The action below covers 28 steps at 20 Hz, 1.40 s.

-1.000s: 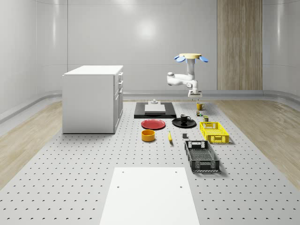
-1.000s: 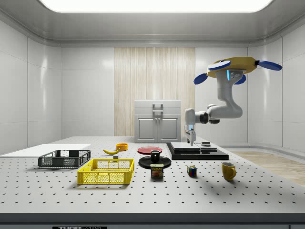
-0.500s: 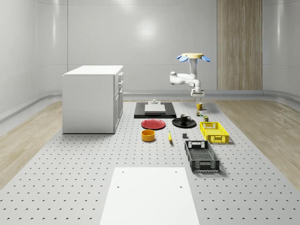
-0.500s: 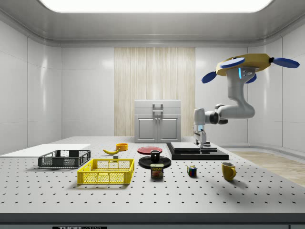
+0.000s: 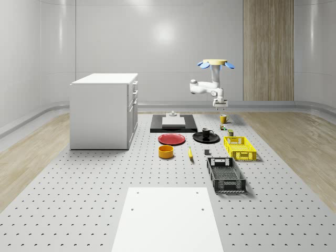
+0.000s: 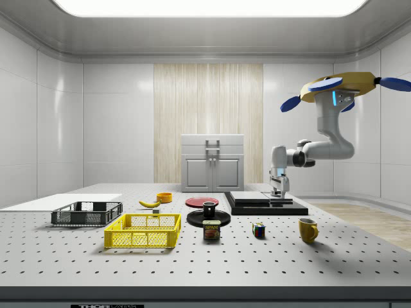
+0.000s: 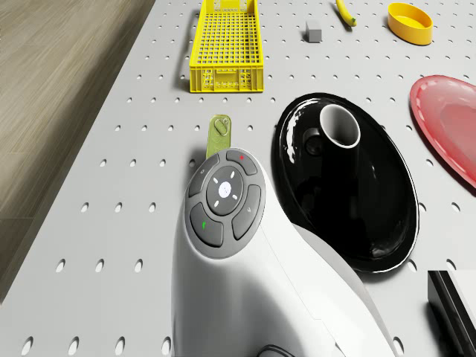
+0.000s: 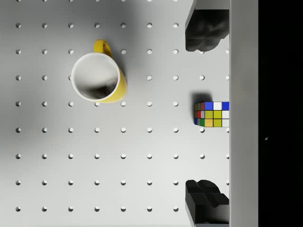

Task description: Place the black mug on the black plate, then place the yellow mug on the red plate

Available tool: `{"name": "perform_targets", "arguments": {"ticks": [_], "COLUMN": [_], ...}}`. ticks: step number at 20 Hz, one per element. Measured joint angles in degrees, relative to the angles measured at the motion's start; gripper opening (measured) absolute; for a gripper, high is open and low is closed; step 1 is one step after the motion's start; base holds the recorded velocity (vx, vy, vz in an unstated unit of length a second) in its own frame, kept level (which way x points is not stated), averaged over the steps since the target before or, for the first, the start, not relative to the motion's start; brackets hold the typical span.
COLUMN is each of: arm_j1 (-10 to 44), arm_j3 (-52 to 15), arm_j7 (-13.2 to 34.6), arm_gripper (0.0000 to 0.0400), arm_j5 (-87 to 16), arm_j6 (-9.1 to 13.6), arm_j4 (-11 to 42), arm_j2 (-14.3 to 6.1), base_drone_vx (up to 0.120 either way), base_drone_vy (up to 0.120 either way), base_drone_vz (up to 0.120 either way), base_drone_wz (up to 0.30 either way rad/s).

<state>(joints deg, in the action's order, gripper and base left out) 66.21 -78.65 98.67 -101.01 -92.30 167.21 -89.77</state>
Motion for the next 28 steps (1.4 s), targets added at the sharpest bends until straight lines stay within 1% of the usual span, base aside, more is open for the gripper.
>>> {"name": "perform_targets", "arguments": {"ticks": [13, 21, 23, 25, 28], "arm_j1": [0.0, 0.0, 0.0, 0.0, 0.0], "arm_j3": [0.0, 0.0, 0.0, 0.0, 0.0], "arm_j7": [0.0, 0.0, 0.0, 0.0, 0.0], "arm_gripper": [0.04, 0.04, 0.04, 0.04, 0.04], "arm_j5": [0.0, -0.01, -0.01, -0.01, -0.01], "arm_j6": [0.01, 0.01, 0.01, 0.01, 0.01], "arm_j4": [0.0, 0.0, 0.0, 0.0, 0.0], "arm_j2": [0.01, 0.01, 0.01, 0.01, 0.01], "base_drone_vx": [-0.12, -0.115, 0.0, 0.0, 0.0], "base_drone_vy": [0.0, 0.0, 0.0, 0.0, 0.027], "base_drone_vz": [0.0, -0.115, -0.1, 0.0, -0.12], "base_drone_wz": [0.0, 0.0, 0.0, 0.0, 0.0]}}
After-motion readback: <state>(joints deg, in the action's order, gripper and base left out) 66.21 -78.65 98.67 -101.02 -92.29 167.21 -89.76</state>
